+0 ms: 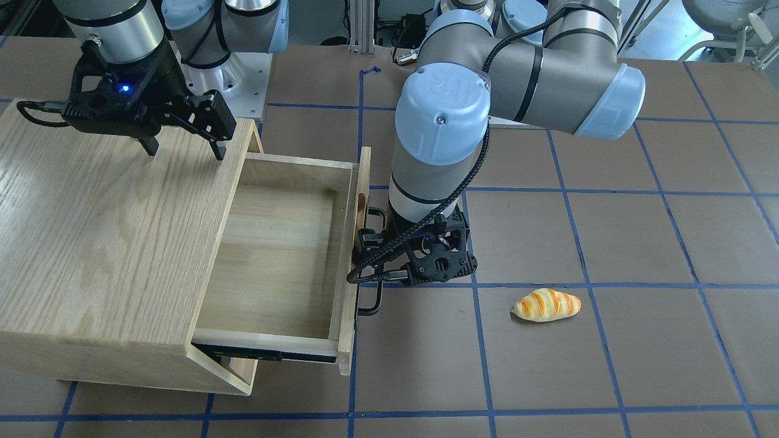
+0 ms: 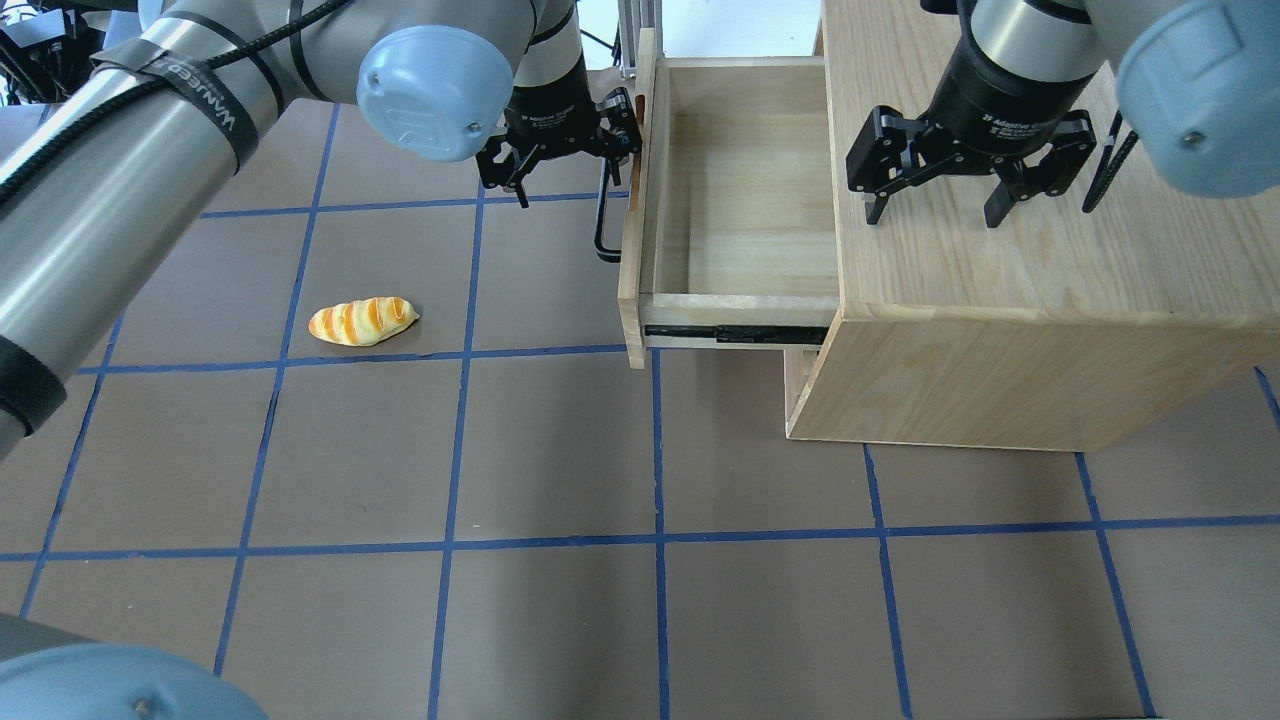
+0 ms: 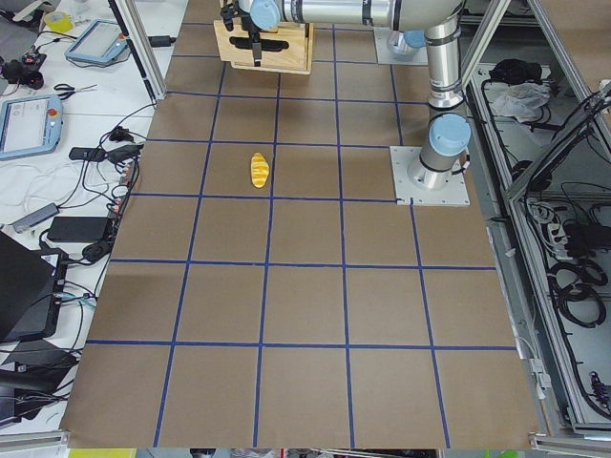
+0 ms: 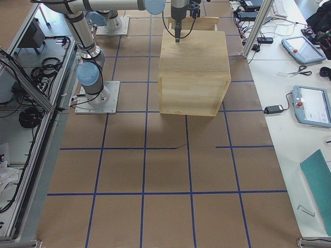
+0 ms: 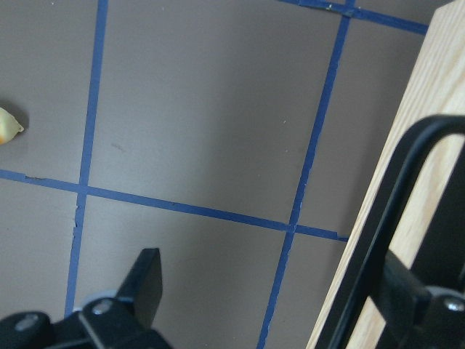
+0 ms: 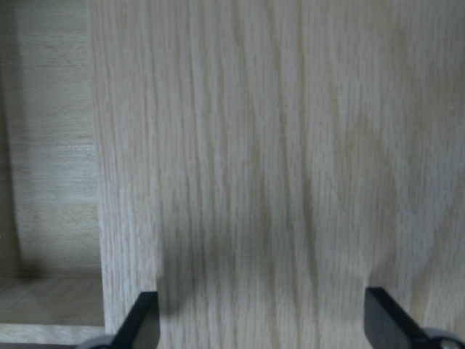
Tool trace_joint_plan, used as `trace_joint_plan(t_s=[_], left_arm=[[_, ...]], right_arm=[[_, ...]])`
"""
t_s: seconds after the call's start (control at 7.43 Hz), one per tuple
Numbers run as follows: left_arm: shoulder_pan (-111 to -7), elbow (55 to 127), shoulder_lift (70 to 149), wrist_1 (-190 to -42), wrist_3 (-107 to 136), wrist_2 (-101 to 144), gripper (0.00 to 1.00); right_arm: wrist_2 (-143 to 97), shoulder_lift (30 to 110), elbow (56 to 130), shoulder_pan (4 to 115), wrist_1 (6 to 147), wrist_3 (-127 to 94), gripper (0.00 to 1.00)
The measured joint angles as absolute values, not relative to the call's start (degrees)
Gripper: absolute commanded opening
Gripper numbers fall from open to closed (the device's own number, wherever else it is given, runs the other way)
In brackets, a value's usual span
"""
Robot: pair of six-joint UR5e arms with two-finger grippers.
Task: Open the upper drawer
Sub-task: 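Pull the handle with the left gripper, sliding the drawer out toward the robot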
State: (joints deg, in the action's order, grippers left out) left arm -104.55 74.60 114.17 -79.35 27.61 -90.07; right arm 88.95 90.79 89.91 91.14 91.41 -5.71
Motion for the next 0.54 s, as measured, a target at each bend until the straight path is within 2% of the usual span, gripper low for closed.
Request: trace_joint_plan(t_s=[0.54], left_arm=[[-104.3, 74.4, 113.5, -80.8, 27.9, -90.1, 1.0]], right_arm=[[88.9, 90.8, 89.9, 91.1, 91.4, -5.7, 1.0]])
